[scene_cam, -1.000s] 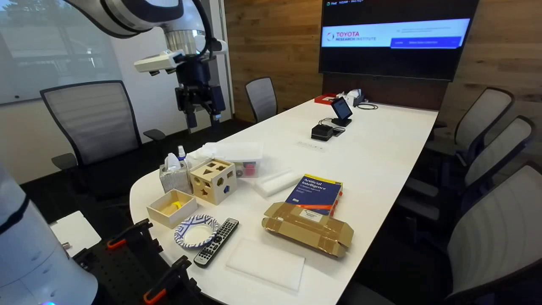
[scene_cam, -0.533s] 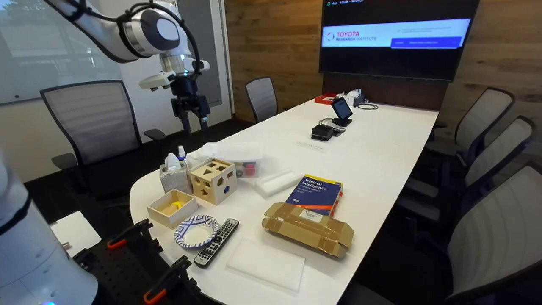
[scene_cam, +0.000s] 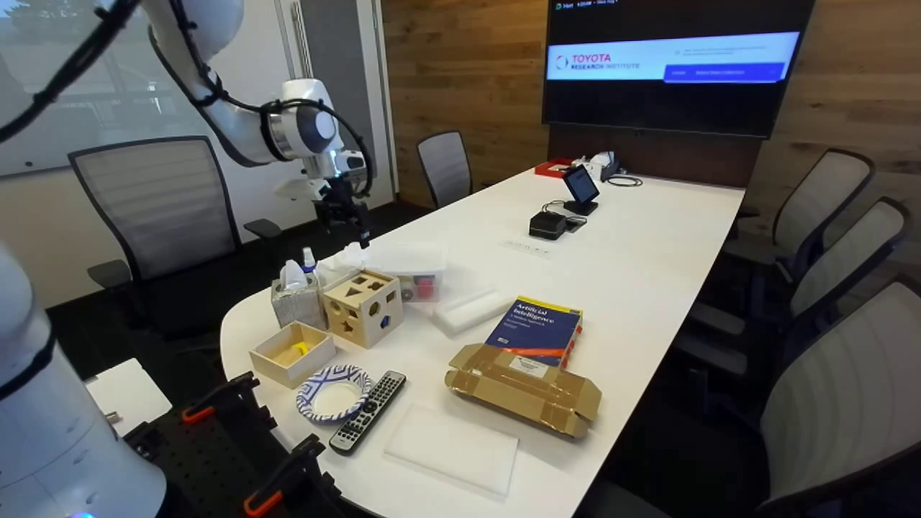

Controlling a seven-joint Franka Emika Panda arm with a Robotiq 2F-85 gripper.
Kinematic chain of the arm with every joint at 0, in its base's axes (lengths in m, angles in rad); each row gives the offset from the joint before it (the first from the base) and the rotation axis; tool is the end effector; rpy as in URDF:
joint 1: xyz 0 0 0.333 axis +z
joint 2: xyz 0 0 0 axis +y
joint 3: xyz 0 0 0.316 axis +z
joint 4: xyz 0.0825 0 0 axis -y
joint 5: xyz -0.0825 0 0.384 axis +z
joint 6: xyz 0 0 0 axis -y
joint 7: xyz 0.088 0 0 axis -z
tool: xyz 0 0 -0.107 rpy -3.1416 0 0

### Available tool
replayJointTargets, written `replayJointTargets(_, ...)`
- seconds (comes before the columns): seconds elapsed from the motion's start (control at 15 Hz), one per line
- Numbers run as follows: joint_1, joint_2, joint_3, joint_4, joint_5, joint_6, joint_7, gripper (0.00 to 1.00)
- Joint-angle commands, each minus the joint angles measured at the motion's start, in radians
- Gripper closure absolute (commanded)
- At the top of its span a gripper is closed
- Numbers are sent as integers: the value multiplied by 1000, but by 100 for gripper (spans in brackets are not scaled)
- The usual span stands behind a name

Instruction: Slide the lid on the wooden toy box forwards.

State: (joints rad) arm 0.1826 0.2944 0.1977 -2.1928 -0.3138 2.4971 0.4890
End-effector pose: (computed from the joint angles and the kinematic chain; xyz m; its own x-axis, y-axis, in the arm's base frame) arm 0.5185 0.2092 0.2540 0.9885 0.1353 0.0681 0.1268 -0.9851 0.1163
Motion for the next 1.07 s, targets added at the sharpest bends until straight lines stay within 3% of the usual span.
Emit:
replayJointTargets(0.0,57,150,-64,115,26,87,-34,0)
replayJointTargets(0.47,90,339,-71,269,174,112,-177,0)
replayJointTargets(1.0,119,461,-93,335,235,123,-168,0)
